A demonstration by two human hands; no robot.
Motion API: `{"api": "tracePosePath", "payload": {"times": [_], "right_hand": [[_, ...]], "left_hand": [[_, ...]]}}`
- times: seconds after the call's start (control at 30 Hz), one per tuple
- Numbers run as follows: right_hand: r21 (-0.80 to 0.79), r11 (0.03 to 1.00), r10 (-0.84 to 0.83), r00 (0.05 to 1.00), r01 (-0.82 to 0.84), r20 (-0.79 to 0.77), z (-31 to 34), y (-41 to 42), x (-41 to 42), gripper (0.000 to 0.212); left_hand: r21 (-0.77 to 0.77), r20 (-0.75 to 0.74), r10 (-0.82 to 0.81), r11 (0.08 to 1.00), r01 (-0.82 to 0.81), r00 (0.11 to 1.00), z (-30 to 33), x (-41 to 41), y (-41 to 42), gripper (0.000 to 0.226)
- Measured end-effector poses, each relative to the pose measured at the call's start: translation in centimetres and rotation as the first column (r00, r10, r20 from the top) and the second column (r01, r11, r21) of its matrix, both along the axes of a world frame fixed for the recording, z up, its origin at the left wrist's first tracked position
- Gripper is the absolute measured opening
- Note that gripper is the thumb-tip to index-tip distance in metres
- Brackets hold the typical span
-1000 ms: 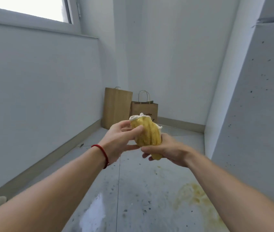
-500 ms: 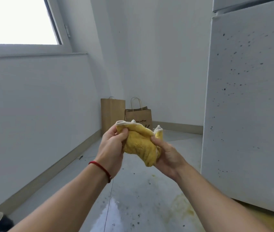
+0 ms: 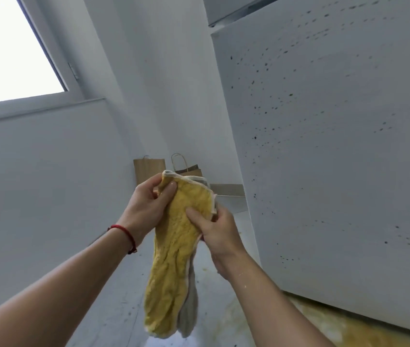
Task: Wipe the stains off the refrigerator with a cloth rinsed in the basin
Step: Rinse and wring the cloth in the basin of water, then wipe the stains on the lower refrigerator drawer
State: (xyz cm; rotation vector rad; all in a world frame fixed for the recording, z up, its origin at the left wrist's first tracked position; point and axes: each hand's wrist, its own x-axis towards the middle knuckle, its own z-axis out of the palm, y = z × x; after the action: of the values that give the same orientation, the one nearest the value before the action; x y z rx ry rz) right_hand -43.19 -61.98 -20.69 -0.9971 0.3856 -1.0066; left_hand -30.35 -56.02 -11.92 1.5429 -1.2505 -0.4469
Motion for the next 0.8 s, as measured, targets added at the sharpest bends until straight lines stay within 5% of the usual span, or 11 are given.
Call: {"api": "tracePosePath", "payload": {"times": [0.17,0.3,0.37,0.47,0.57,0.67,0.73,0.8], "right_hand": [[-0.477,0.818,-0.435,0.888,0.322,-0.146,1.3,-0.7,-4.7,0.022],[-0.647,0.677,-0.577,0.799,0.351,-0.170,2.6,-0.7,-8.0,0.035],[-0.593,0.725,-0.532,0.831,0.349,-0.162,3.6,-0.9,-10.0,0.043],[-0.285,0.959,-0.050,0.983,-0.002,-0.175,4.6,-1.7,-13.8,0.047],[-0.141,0.951,0.182,0.865,-0.276,-0.468,2.8,-1.3,-16.9,0.035],[-0.047,0.982,0.138,0.872,-0.181,-0.469,0.5,-1.3,-18.9,0.021],[0.025,0.995,0.093,0.899,-0.092,-0.428,-0.2,-1.9,-20.2,0.017],[0.037,0.999,0.030,0.850,-0.012,-0.526,-1.0,-2.3,-22.3,0.027]], "left_hand": [[-0.120,0.362,0.198,0.979,-0.166,0.911,-2.3,-2.1,-1.0,0.019],[-0.123,0.344,0.185,0.981,-0.151,0.920,-1.6,-4.4,-1.6,0.033],[-0.084,0.220,0.097,0.993,-0.081,0.971,-1.0,-5.8,-1.8,0.038],[-0.069,-0.069,-0.036,0.997,0.031,0.997,-0.1,-8.7,-2.4,0.045],[0.148,-0.340,-0.041,0.984,0.097,0.939,0.2,-11.3,-2.8,0.047],[0.289,-0.753,-0.058,0.866,0.409,0.656,-3.2,-13.3,-1.5,0.052],[0.230,-0.872,-0.075,0.810,0.540,0.484,-7.1,-14.4,-0.5,0.057],[0.216,-0.904,-0.106,0.722,0.657,0.414,-10.5,-16.2,-0.1,0.050]]}}
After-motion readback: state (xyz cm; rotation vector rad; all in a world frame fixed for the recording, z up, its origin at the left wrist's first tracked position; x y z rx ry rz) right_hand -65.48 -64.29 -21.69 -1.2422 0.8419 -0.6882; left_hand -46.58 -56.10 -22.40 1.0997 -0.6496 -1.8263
